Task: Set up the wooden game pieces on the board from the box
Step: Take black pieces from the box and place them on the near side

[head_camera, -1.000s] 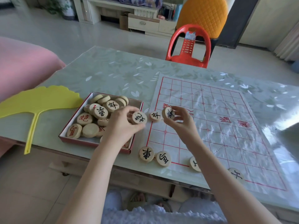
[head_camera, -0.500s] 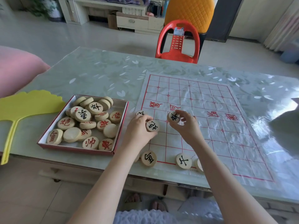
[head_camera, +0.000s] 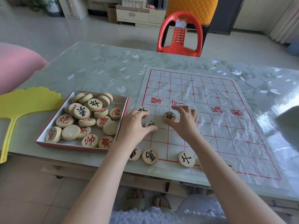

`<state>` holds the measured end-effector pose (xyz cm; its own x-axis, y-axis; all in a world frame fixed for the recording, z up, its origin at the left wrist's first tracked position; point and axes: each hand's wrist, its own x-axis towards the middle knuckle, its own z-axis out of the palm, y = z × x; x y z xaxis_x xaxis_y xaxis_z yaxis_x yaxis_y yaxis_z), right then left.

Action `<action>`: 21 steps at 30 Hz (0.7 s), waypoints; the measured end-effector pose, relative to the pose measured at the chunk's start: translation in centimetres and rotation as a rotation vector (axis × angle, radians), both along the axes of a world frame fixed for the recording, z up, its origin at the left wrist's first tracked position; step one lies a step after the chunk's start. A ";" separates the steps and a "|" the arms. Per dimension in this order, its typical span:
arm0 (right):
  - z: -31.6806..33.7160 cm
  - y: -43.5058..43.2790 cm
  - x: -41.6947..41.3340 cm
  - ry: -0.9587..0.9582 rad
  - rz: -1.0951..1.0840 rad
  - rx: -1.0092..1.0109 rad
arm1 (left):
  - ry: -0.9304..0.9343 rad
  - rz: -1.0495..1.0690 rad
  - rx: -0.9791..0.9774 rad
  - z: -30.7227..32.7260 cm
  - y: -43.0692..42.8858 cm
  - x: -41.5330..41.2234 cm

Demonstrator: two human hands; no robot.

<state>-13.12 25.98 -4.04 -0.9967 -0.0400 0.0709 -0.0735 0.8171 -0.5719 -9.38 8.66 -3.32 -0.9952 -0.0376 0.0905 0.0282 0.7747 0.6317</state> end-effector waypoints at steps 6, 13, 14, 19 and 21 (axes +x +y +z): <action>2.0 -3.1 0.8 0.017 0.109 -0.178 | 0.144 0.261 0.122 2.3 -5.1 0.7; 2.7 -10.1 1.1 0.016 0.226 -0.229 | 0.223 0.562 0.155 1.2 -13.2 2.4; 2.8 -11.2 1.1 0.017 0.243 -0.238 | 0.227 0.564 0.159 1.0 -13.7 2.4; 2.7 -16.9 0.4 0.017 0.334 -0.233 | 0.237 0.527 0.060 -0.2 -15.0 2.2; 2.2 -18.8 -0.2 0.006 0.373 -0.225 | 0.237 0.517 0.035 -0.2 -15.3 1.9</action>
<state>-13.32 7.13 -1.85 -0.9165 -0.3802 0.1245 -0.3437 0.5889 -0.7315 -7.50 -6.66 -3.48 -0.7994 -0.5213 0.2987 -0.2049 0.7039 0.6801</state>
